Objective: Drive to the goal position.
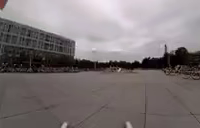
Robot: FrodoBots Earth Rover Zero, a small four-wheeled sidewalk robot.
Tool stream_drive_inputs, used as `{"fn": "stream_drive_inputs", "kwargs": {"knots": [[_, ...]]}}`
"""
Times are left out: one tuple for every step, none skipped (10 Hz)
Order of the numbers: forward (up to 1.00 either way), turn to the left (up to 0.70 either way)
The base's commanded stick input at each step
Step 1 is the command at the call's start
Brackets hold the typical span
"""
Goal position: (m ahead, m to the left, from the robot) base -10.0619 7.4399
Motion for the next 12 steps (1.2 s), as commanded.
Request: {"fn": "stream_drive_inputs", "kwargs": {"knots": [[0.00, 0.70], [0.00, 0.70], [0.00, 0.70], [0.00, 0.70], [0.00, 0.70], [0.00, 0.70], [0.00, 0.70], [0.00, 0.70], [0.00, 0.70], [0.00, 0.70], [0.00, 0.70], [0.00, 0.70]]}}
